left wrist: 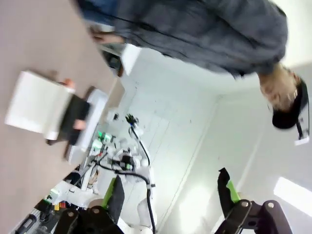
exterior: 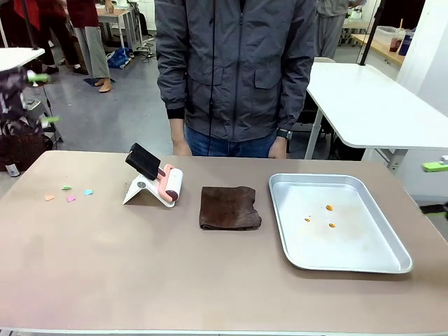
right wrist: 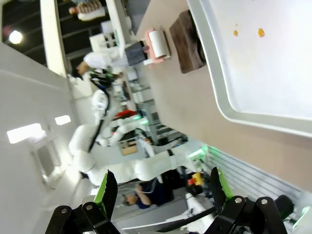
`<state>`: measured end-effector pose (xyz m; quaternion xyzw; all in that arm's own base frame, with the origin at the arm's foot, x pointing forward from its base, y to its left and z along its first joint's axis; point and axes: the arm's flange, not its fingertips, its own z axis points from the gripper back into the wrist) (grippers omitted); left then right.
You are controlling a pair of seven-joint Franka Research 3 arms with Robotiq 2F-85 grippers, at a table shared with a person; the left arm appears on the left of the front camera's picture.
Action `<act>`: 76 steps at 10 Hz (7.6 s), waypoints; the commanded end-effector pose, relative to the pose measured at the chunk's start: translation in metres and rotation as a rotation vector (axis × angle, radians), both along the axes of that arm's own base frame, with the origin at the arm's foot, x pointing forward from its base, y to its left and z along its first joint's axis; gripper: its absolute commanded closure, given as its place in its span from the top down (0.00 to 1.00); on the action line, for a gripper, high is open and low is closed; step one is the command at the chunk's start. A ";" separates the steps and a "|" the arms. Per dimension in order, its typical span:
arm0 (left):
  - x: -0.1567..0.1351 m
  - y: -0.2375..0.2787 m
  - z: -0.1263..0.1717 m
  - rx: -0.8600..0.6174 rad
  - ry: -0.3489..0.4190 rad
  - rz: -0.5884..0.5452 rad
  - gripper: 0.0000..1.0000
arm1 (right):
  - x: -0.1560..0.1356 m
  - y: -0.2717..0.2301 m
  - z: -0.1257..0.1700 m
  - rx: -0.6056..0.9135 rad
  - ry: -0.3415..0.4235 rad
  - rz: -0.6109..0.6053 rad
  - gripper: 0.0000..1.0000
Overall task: Clean the surface of the table.
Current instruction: Hold the Lint Roller with your left hand and the towel with your right hand.
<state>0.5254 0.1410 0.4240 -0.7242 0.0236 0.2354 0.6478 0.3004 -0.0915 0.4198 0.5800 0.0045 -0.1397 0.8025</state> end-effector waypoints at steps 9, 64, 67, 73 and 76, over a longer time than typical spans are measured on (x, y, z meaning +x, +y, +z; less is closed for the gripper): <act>-0.038 -0.095 0.111 0.295 -1.060 -1.261 1.00 | 0.147 0.266 -0.012 -0.268 -0.051 0.370 1.00; 0.018 -0.221 -0.034 0.924 -0.231 -0.360 1.00 | 0.205 0.447 -0.124 -1.312 -0.067 0.245 1.00; 0.018 -0.220 -0.034 0.925 -0.245 -0.359 1.00 | 0.206 0.448 -0.123 -1.303 -0.060 0.236 1.00; 0.016 -0.220 -0.030 0.939 -0.266 -0.329 0.17 | 0.207 0.447 -0.121 -1.236 -0.040 0.238 0.00; 0.016 -0.219 -0.029 0.948 -0.270 -0.328 0.00 | 0.207 0.447 -0.121 -1.226 -0.048 0.236 0.00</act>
